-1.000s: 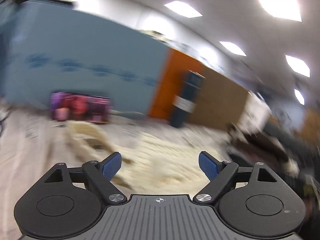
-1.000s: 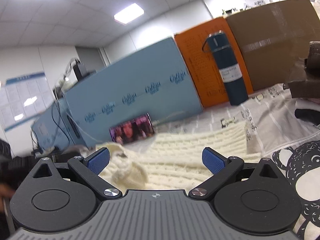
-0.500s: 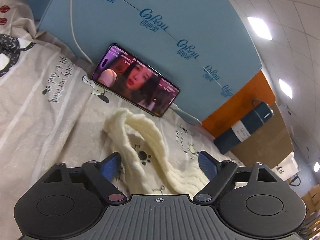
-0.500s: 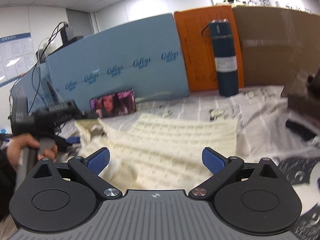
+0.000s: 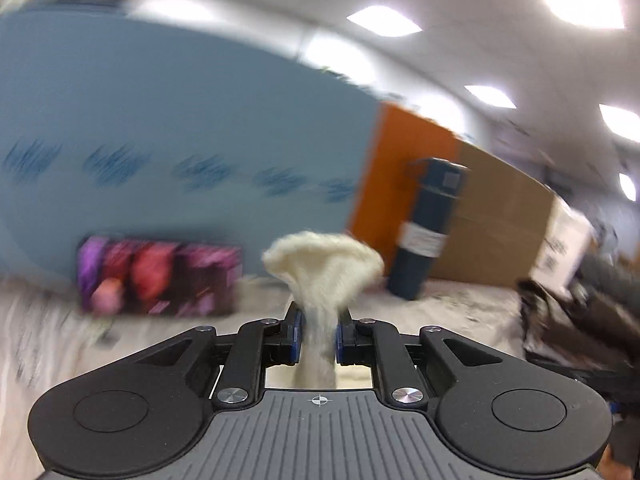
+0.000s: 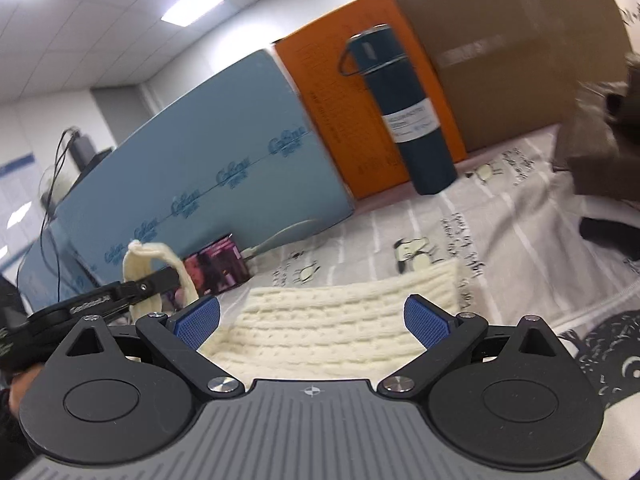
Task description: Fold clothes
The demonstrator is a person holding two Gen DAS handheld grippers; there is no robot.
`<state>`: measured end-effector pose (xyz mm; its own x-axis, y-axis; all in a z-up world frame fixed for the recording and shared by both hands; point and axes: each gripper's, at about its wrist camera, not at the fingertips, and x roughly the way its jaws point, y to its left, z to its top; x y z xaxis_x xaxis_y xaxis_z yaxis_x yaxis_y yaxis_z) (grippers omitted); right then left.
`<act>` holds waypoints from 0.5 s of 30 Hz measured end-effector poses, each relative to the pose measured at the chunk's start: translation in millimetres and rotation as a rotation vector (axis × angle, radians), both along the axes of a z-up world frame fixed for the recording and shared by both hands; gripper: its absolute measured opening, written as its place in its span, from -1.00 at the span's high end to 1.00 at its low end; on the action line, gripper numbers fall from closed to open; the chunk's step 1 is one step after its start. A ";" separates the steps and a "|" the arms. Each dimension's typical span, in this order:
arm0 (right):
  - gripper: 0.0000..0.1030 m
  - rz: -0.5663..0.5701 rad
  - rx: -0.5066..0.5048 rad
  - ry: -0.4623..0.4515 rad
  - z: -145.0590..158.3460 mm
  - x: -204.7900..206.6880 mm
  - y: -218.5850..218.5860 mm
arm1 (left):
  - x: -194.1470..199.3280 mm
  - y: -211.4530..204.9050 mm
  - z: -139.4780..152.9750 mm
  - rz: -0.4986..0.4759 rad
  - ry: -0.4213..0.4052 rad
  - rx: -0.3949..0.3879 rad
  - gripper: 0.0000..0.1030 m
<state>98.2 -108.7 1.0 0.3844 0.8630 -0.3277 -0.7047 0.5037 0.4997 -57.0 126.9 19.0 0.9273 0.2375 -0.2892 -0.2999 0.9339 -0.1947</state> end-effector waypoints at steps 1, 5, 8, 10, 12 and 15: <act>-0.93 -0.010 0.012 0.008 0.9 1.9 -3.4 | 6.8 -13.8 4.3 -0.034 0.016 0.053 0.73; -0.93 -0.041 0.035 0.003 8.5 6.6 -12.3 | 27.9 -62.4 8.2 -0.145 0.101 0.231 0.72; -0.93 -0.059 0.024 -0.004 14.3 9.9 -13.8 | 40.3 -89.6 0.2 -0.198 0.191 0.336 0.72; -0.94 -0.052 -0.003 -0.018 17.9 10.8 -10.0 | 45.4 -101.4 -10.0 -0.225 0.254 0.373 0.69; -0.94 -0.030 -0.048 -0.046 21.1 10.2 -2.2 | 51.3 -107.8 -21.0 -0.238 0.302 0.395 0.67; -0.94 0.007 -0.131 -0.103 23.8 8.7 12.9 | 50.5 -105.2 -32.6 -0.236 0.305 0.378 0.63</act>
<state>107.0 -95.8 24.8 0.4163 0.8181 -0.3967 -0.7523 0.5550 0.3551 -6.5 21.7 -13.6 0.8553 0.1728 -0.4884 -0.0639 0.9707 0.2315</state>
